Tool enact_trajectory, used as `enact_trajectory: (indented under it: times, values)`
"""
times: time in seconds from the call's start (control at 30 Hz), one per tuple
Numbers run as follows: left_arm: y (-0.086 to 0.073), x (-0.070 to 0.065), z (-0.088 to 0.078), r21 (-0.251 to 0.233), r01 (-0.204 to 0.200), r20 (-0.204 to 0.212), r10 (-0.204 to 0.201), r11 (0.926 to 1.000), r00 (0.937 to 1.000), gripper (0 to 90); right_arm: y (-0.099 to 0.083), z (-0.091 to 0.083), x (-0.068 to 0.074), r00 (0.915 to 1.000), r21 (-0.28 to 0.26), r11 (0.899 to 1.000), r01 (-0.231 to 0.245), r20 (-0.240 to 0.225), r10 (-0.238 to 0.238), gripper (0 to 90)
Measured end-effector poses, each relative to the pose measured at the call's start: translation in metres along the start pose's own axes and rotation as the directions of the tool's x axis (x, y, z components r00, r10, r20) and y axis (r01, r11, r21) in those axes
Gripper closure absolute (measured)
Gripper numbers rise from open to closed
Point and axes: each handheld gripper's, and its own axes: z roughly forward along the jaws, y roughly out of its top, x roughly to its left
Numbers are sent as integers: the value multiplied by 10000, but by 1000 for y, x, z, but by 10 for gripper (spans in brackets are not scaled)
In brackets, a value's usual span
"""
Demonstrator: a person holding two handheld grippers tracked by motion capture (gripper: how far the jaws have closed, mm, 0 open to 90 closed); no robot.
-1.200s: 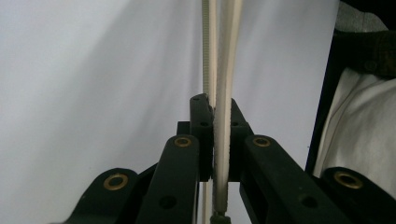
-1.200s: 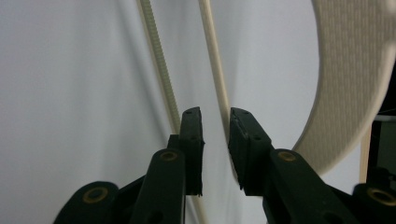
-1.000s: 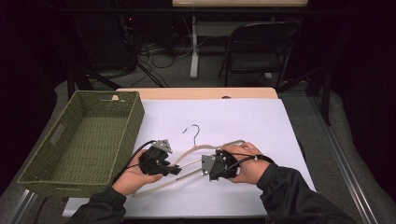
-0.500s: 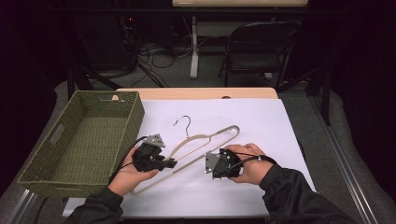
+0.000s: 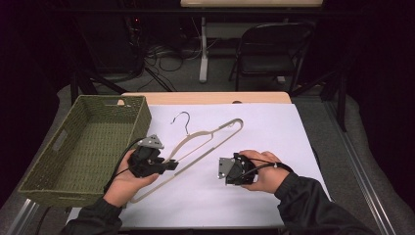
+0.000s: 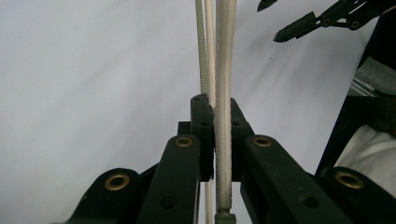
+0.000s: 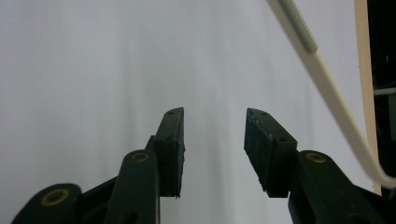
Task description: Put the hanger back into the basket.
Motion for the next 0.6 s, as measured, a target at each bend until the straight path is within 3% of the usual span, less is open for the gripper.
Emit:
enact_trajectory:
  times: [0.03,0.17,0.23,0.6]
  values:
    - [0,0,-3,-16,9,-91,-9,10000,10000,875,-2,1,-1,10000,-254,9997,-40,-45,39,578]
    - [-1,4,-18,-58,184,-461,-187,9998,9988,875,-5,-1,-2,9999,5,9999,-148,64,148,572]
    - [-3,6,-24,-129,263,-578,-270,9996,9980,875,-6,1,-2,9999,-270,9995,-170,-28,170,572]
    - [-10,20,-55,-228,507,-1274,-532,9985,9904,875,-16,3,-6,9986,-165,9985,-523,86,525,561]
